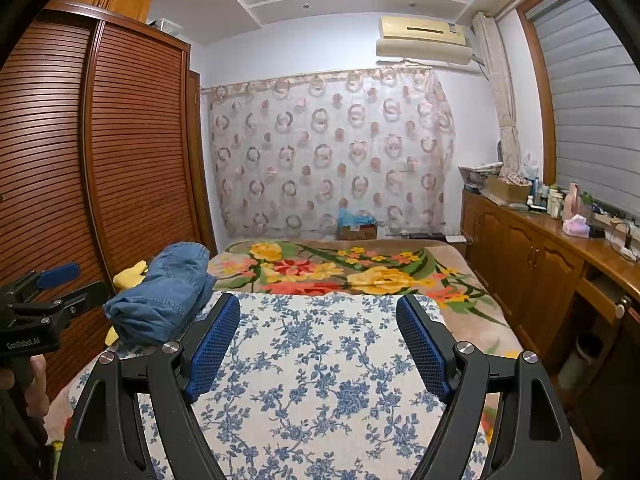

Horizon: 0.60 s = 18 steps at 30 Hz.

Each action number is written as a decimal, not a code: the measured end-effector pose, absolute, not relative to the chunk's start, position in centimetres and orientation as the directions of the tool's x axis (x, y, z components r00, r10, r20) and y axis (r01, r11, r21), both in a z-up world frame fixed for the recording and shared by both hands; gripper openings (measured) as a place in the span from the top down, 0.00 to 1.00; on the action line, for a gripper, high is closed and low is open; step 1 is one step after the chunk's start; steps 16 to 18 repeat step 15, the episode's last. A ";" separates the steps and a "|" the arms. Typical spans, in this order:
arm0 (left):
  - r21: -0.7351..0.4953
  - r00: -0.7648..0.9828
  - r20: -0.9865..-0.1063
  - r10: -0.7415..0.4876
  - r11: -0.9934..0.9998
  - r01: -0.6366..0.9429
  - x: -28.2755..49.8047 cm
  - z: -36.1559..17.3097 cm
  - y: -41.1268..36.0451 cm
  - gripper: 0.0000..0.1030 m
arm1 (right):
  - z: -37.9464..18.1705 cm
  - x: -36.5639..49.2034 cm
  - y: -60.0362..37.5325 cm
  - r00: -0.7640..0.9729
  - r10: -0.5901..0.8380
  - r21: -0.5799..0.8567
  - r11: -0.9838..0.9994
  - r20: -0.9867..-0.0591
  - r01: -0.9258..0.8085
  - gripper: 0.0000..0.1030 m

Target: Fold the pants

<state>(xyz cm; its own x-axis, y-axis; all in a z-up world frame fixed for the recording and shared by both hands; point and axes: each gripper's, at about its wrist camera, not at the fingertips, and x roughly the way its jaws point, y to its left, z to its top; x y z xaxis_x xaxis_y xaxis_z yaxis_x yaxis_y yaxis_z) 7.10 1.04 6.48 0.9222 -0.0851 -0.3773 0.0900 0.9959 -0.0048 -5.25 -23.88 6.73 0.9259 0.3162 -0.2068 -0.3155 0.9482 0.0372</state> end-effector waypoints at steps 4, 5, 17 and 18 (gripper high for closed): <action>-0.006 0.922 -0.377 -0.085 0.996 0.090 7.1 6.5 1.1 0.07 | 6.6 -5.3 -23.7 0.926 0.316 0.039 0.948 -0.206 -0.315 0.20; -0.006 0.922 -0.378 -0.085 0.996 0.090 7.1 6.5 1.1 0.07 | 6.6 -5.3 -23.7 0.926 0.316 0.040 0.948 -0.206 -0.315 0.20; -0.006 0.922 -0.378 -0.085 0.996 0.089 7.1 6.5 1.1 0.07 | 6.7 -5.3 -23.7 0.926 0.317 0.040 0.948 -0.206 -0.315 0.20; -0.006 0.922 -0.378 -0.085 0.996 0.089 7.1 6.5 1.1 0.07 | 6.7 -5.3 -23.7 0.926 0.317 0.040 0.948 -0.206 -0.315 0.20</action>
